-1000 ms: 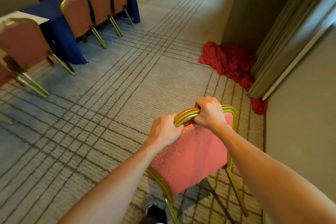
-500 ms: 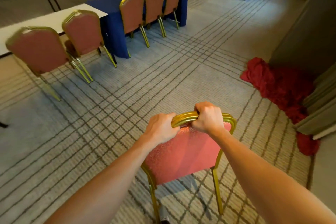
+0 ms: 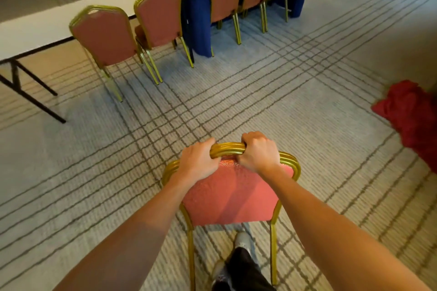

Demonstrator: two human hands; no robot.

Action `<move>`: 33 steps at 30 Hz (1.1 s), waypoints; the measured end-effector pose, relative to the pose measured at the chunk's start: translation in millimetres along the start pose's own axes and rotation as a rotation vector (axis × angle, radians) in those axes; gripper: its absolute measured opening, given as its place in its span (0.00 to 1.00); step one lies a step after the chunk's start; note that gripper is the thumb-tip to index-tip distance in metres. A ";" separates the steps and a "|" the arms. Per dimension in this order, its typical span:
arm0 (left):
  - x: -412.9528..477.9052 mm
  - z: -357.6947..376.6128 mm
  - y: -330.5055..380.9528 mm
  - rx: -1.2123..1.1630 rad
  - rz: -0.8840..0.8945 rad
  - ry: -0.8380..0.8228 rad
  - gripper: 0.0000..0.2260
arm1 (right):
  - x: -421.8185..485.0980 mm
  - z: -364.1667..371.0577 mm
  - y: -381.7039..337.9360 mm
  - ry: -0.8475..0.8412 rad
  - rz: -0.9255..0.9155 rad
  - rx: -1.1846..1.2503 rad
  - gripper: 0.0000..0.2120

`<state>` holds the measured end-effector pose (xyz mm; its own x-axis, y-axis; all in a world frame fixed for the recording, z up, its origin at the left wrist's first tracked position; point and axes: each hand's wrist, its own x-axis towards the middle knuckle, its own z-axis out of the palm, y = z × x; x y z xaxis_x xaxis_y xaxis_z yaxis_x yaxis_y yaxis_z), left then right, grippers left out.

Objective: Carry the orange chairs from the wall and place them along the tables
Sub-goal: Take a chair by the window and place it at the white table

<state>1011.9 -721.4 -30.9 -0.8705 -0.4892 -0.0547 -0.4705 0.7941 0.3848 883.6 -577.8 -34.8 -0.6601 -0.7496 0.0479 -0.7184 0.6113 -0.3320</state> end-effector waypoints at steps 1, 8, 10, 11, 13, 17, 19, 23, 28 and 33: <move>8.3 0.1 1.0 -0.003 -0.019 -0.003 0.09 | 8.8 -0.4 2.8 -0.006 0.000 0.008 0.10; 58.2 -0.8 5.8 -0.017 -0.116 0.075 0.09 | 60.7 2.7 31.7 0.018 -0.146 0.011 0.13; 77.0 -7.5 1.7 -0.003 -0.161 0.062 0.11 | 80.9 0.9 27.4 -0.014 -0.138 0.017 0.14; 84.2 -8.9 -0.6 -0.002 -0.173 0.052 0.11 | 88.1 0.4 25.2 -0.033 -0.123 -0.020 0.14; 94.2 -8.6 0.8 -0.006 -0.168 0.042 0.12 | 98.3 -0.4 25.2 -0.057 -0.092 -0.108 0.16; 106.7 -5.1 0.2 0.049 -0.162 0.106 0.10 | 110.3 1.2 28.2 -0.069 -0.086 -0.178 0.16; 119.6 -4.3 -1.6 0.062 -0.165 0.118 0.09 | 122.9 2.4 31.4 -0.070 -0.093 -0.176 0.16; 144.2 -6.5 -4.4 0.062 -0.160 0.117 0.10 | 147.0 3.5 35.2 -0.085 -0.075 -0.169 0.15; 185.1 -7.0 -17.8 0.063 -0.201 0.076 0.13 | 188.2 7.5 35.9 -0.105 -0.038 -0.173 0.13; 238.0 -13.2 -34.8 0.065 -0.217 -0.011 0.11 | 240.0 14.7 36.5 -0.148 -0.010 -0.203 0.13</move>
<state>823.0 -870.2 -45.2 -0.7490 -0.6475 -0.1405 -0.6552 0.6921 0.3028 702.2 -739.1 -49.3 -0.6241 -0.7757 -0.0936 -0.7640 0.6309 -0.1351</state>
